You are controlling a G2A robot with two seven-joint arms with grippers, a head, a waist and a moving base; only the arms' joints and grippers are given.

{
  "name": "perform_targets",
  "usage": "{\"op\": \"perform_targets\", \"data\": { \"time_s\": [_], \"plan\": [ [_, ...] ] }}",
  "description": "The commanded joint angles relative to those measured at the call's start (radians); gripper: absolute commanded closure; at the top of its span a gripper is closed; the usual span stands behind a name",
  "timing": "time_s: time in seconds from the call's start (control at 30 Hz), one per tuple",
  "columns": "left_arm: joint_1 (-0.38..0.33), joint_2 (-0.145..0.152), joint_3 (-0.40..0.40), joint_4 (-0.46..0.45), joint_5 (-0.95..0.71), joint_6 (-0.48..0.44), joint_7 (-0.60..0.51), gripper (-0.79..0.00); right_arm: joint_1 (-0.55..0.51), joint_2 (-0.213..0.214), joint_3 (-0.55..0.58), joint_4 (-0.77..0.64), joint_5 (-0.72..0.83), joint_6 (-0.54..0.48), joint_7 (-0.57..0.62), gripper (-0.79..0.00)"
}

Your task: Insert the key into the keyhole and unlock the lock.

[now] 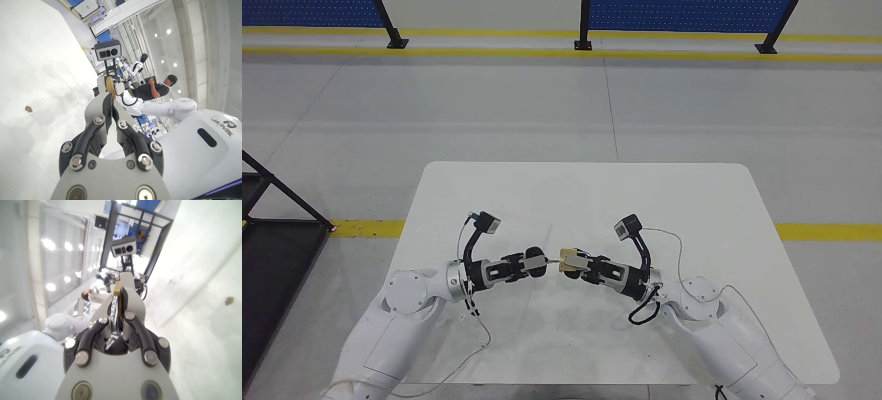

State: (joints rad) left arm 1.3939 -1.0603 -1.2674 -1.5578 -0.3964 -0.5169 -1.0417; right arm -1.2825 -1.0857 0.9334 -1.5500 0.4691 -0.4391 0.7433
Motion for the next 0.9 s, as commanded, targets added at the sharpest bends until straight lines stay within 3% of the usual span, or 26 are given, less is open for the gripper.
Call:
{"op": "perform_targets", "data": {
  "time_s": [0.0, 0.87],
  "plan": [
    [-0.001, 0.0, 0.0, 0.001, 0.002, 0.0, 0.004, 0.0, 0.0, 0.0, 0.0, 0.0, 0.0, 0.0, 0.0, 0.0],
    [-0.013, 0.003, 0.023, 0.009, -0.001, 0.003, 0.017, 0.0, 0.0, 0.0, 0.0, 0.0, 0.0, 0.0, 0.0, 0.0]
  ]
}}
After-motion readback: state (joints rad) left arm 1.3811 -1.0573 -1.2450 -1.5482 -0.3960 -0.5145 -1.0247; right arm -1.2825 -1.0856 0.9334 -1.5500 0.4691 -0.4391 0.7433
